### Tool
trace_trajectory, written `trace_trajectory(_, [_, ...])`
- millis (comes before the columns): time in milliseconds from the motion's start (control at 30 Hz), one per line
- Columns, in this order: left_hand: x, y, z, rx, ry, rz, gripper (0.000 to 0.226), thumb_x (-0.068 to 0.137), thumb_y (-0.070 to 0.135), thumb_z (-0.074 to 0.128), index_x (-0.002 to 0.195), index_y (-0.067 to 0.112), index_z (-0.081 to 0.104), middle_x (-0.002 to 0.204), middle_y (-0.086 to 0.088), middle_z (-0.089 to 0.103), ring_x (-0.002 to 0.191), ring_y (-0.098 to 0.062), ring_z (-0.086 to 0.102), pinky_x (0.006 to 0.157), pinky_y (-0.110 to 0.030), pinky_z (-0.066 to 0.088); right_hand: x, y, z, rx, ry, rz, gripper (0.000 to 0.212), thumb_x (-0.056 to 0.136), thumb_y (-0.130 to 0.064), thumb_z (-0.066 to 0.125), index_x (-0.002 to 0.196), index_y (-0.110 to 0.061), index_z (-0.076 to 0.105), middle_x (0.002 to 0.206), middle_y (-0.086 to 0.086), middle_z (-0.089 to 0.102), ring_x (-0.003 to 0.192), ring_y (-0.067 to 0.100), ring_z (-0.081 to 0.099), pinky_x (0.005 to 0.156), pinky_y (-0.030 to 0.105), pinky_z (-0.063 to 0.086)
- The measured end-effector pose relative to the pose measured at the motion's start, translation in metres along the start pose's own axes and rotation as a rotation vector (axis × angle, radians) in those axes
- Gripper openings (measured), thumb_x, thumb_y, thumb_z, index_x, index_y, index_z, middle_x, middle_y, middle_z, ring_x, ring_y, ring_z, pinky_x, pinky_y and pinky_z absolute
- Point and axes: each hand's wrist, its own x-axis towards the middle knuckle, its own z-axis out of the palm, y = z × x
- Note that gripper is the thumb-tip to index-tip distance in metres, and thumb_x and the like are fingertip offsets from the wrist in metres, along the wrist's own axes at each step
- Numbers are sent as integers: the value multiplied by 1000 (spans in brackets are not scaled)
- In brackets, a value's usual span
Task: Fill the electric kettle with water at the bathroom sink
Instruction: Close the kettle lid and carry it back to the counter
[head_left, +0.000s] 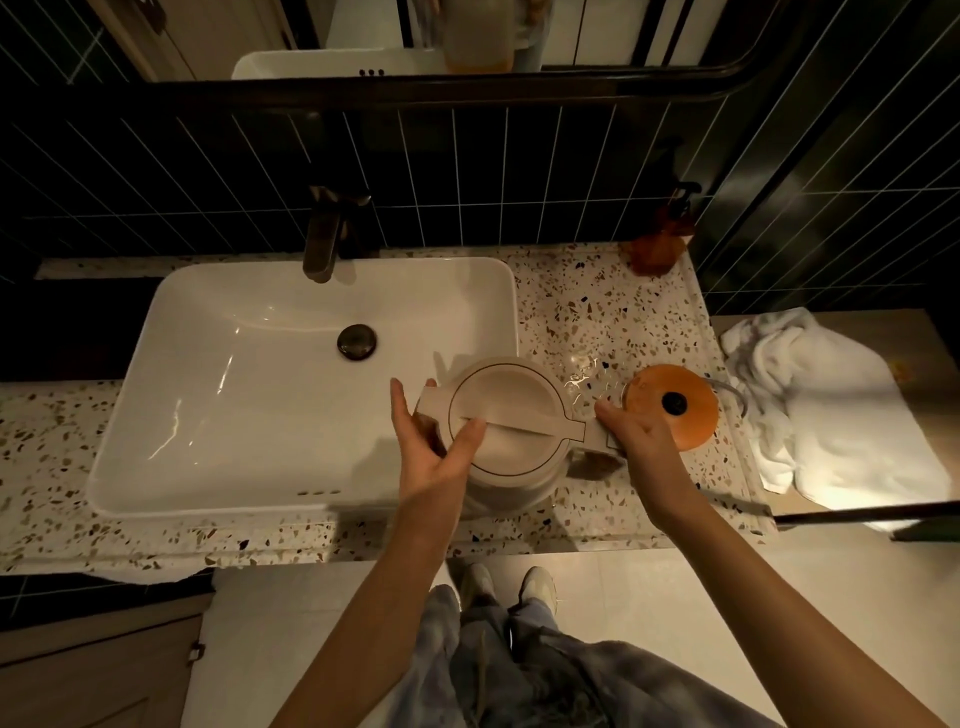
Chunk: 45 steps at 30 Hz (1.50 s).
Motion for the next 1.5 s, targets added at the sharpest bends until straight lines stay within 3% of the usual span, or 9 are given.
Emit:
trace_trajectory(233, [10,-5,0,-22,-9,-85,17,96,20,56,102,36,60,103,5,69,98,-15,65,73,-21,48,0,-8,-11,-119,-84,80,75,91,-56,42,77,13,67,80,34,69,78,50,64,85,50,53])
trace_trajectory(400, [18,-9,2,-61,-6,-99,19,91,18,62,107,25,67,97,3,73,97,-19,67,74,-27,50,1,-1,-16,-51,-130,130,104,74,-79,50,87,23,57,90,48,57,84,60,56,86,57,52])
trace_trajectory(767, [41,-12,121,-102,-134,-143,37,78,24,75,113,32,69,111,3,76,110,-18,67,97,-39,53,37,5,-131,200,11,106,95,68,-62,72,87,30,53,93,55,50,88,68,51,77,62,52])
trace_trajectory(900, [65,-20,172,-61,-162,-199,38,68,31,76,106,29,72,113,2,75,112,-19,66,98,-39,52,52,8,-176,249,148,51,53,80,-41,71,91,11,73,105,42,65,103,57,60,92,69,44])
trace_trajectory(967, [76,-26,195,-28,-191,-193,40,72,29,75,112,28,69,116,2,73,113,-18,65,91,-31,52,62,19,-194,280,179,59,72,70,-50,76,88,20,67,97,50,62,94,60,62,89,72,43])
trace_trajectory(1067, [91,-36,223,-8,-235,-193,51,85,18,71,134,22,57,126,2,68,118,-16,61,85,-25,53,77,40,-215,315,242,48,92,60,-54,81,84,31,55,81,41,59,85,41,60,78,54,55])
trace_trajectory(1200, [107,-48,247,45,-252,-202,59,86,22,71,141,22,52,130,3,66,119,-14,61,90,-26,54,87,61,-229,343,358,100,48,68,-39,77,62,8,69,65,21,62,75,33,57,77,61,50])
trace_trajectory(1333, [117,-57,257,75,-262,-221,55,84,24,74,136,24,56,126,7,68,116,-12,63,78,-17,53,91,78,-234,279,437,121,52,68,-40,71,43,-5,41,45,2,34,51,18,32,65,42,38])
trace_trajectory(1500, [119,-67,257,111,-279,-228,57,83,26,74,137,26,55,129,8,66,119,-9,61,90,-21,51,85,87,-232,237,414,95,63,72,-39,63,52,17,43,56,13,32,55,22,29,57,27,34])
